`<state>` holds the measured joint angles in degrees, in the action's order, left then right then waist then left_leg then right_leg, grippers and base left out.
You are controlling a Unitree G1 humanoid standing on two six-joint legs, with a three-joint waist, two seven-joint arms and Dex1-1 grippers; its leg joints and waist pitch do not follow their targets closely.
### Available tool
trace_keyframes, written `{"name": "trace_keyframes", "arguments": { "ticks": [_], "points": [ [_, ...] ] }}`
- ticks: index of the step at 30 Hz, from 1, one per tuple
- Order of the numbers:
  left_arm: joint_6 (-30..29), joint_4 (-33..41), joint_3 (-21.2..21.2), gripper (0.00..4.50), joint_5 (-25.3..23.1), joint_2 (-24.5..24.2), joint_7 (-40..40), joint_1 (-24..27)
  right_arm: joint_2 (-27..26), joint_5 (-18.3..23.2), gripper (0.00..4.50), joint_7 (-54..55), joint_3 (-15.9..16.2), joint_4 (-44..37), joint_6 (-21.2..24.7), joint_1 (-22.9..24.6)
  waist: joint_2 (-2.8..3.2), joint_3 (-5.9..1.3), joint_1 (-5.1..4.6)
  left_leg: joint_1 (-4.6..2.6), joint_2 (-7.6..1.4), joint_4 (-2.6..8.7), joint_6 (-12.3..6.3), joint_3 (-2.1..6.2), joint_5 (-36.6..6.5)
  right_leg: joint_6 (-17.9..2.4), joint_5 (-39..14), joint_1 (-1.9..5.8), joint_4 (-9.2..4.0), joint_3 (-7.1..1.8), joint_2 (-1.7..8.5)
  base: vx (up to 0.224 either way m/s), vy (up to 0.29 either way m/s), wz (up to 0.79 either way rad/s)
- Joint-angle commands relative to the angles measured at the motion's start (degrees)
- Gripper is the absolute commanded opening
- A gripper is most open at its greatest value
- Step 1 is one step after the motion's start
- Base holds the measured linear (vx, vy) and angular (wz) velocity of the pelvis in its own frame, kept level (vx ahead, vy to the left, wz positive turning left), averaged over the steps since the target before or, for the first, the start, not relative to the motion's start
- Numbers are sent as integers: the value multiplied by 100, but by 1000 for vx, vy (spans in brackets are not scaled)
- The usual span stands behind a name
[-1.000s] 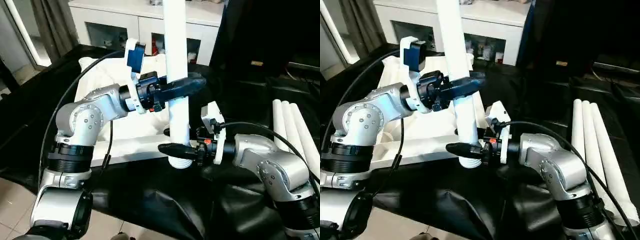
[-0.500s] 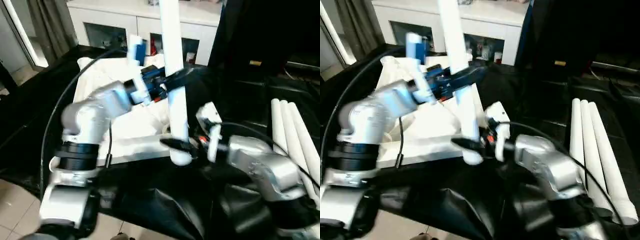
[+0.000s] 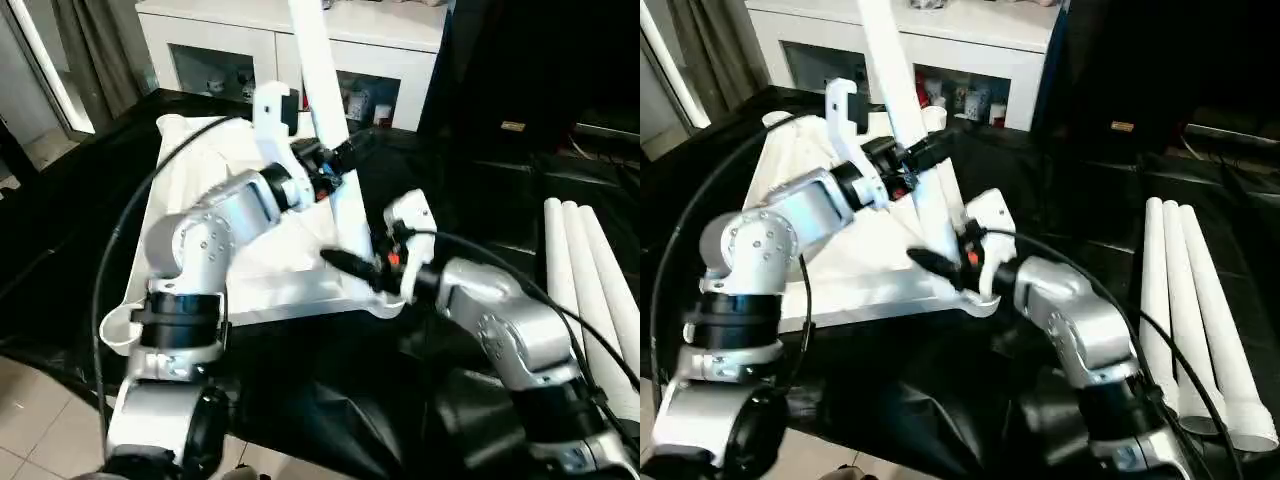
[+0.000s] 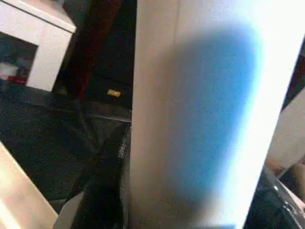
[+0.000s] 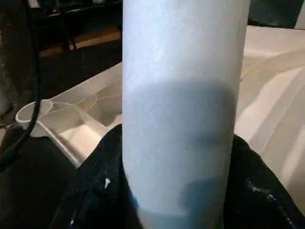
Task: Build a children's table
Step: Pick table leg
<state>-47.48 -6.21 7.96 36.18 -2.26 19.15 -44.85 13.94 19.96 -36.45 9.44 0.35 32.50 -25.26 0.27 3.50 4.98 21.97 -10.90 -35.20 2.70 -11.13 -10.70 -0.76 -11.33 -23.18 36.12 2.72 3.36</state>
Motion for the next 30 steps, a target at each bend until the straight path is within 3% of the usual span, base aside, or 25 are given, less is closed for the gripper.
{"name": "trace_keyframes", "arguments": {
  "ticks": [1, 10, 11, 14, 19, 23, 30],
  "points": [
    [23, -23, 17, 210, -37, -18, -82, -18, -6, -103, 200, 57, -19, -13, -182, -111, -37, -436, -10, -82, -182, 349, -77, 114, -474, -1116, -474, 340, -417, -262, 396, 0, 0, 0],
    [-35, 5, 90, 181, 30, -85, -26, -48, -45, -278, 200, 195, -52, 182, -378, -178, -27, -428, -23, -89, -180, 356, -52, 114, -570, -1076, -596, 332, -433, -260, 395, 0, 0, 0],
    [-22, -9, 90, 181, 31, -97, -18, -52, -68, -245, 256, 208, -101, 207, -374, -183, -21, -432, -22, -88, -178, 355, -53, 115, -555, -1073, -573, 334, -430, -260, 393, 0, 0, 0],
    [6, -14, 40, 181, 19, -192, 138, -81, -83, -26, 272, 102, -272, 219, -191, -238, -19, -437, -25, -97, -180, 357, -68, 118, -521, -1105, -498, 331, -418, -256, 390, 0, 0, 0],
    [7, 75, -184, 181, -19, -363, 515, -109, 74, 0, 316, -96, -252, 147, -73, -298, -22, -439, -12, -95, -182, 355, -83, 113, -464, -1124, -379, 337, -399, -260, 391, 0, 0, 0],
    [65, 120, -573, 181, -105, -630, 1115, -189, 416, 266, 316, -610, -243, -23, 318, -396, -25, -433, -2, -98, -184, 360, -105, 115, -485, -1124, -438, 348, -404, -262, 392, 0, 0, 0],
    [167, 14, -854, 181, -242, -847, 1541, -333, 718, 448, 316, -1015, -178, -95, 591, -523, -33, -438, -9, -94, -188, 349, -94, 110, -439, -1148, -434, 347, -397, -266, 401, 0, 0, 0]
  ]
}}
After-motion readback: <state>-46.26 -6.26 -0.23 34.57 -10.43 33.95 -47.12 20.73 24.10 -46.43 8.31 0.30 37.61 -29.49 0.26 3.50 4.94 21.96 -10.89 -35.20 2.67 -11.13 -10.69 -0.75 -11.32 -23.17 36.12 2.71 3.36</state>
